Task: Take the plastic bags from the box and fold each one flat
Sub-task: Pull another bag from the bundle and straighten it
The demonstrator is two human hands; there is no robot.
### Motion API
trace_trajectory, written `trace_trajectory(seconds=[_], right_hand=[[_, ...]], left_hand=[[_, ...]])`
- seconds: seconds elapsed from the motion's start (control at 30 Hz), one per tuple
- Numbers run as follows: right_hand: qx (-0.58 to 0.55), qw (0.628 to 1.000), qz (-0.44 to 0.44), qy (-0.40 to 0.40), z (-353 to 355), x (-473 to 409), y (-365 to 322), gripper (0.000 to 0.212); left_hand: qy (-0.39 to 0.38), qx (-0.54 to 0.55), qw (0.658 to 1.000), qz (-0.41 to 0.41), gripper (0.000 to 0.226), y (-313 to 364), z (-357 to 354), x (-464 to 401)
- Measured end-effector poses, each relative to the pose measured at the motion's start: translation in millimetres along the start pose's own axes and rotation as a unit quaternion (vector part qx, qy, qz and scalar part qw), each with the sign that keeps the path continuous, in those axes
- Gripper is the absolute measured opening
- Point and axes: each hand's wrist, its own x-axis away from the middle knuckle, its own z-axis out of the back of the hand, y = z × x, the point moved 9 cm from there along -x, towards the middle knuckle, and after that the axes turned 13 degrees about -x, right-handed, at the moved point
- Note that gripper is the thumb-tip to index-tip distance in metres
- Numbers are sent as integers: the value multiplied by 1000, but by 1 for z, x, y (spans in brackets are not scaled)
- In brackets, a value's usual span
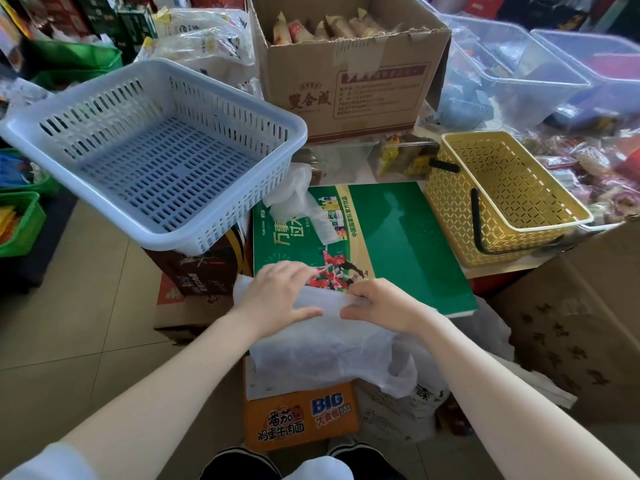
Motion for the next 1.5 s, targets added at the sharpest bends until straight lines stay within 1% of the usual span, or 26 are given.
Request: trace_trajectory(seconds=[0.1,0.17,0.23,0.3,0.4,0.47,0.53,0.6,0.67,0.73,0.8,0.87,0.93,1.0,1.07,1.13,1.17,1.2,1.23,1.27,1.3,1.33,1.4,1.43,1.47,1.5], right_hand=[[4,999,40,7,4,-1,-16,43],[2,999,30,-9,9,2,-10,35],[7,999,9,-44,9,7,4,32],[9,998,-13,-69,8,12,22,35],[5,998,-49,-41,14,17,46,33],[-11,998,-59,-4,20,18,50,21],[-78,996,-47,22,24,16,41,18],[-150,988,-30,33,25,12,24,18],[-188,981,-13,44,28,5,8,16],[-224,973,-4,58,34,1,-2,26],[-262,963,0,62,43,1,-3,28],[-299,952,6,71,54,4,4,19],[-369,926,7,78,61,7,14,6],[-445,894,11,52,60,6,20,3],[-464,886,16,16,56,1,20,17],[-459,888,8,5,58,-4,22,51],[-452,892,-4,10,61,-6,24,64],[-430,903,-15,22,66,-8,26,66],[-385,922,-20,41,71,-8,26,56],[-312,948,-15,61,78,-9,23,39],[-218,973,-1,80,84,-9,18,25],[-116,988,21,96,90,-11,12,20],[34,990,60,126,95,-13,4,22],[63,984,76,151,97,-14,-2,19],[65,977,92,183,99,-14,-6,15],[27,970,102,221,103,-13,-10,10]], left_hand=[[-58,47,997,-12,44,25,-12,-16],[-56,75,996,-3,35,20,-17,-17],[-45,113,993,-1,36,13,-18,-13],[-43,142,989,13,35,1,-19,-7],[-64,158,984,55,36,-28,-28,7],[-96,153,981,77,48,-43,-37,16],[-129,162,975,74,59,-42,-40,18],[-147,213,964,59,44,-26,-35,12],[-132,264,955,42,36,-5,-24,0],[-101,301,948,27,30,10,-14,-11],[-77,323,943,22,21,12,-10,-14],[-62,339,938,38,18,4,-12,-11],[-43,370,926,60,21,-7,-15,-7],[-28,400,913,71,22,-13,-15,-5],[-33,413,907,74,20,-17,-16,-5],[-37,413,907,75,18,-23,-17,-6],[-36,411,907,79,17,-26,-17,-6],[-33,409,908,82,17,-30,-16,-6],[-29,406,909,87,18,-33,-15,-6],[-26,403,910,93,17,-37,-14,-6],[-26,399,911,99,16,-39,-13,-6],[-28,393,914,102,15,-41,-13,-6],[-30,384,917,104,21,-41,-10,-7],[-29,380,919,103,23,-40,-8,-8],[-28,377,920,101,22,-39,-5,-8],[-30,375,921,100,19,-37,-4,-8]])
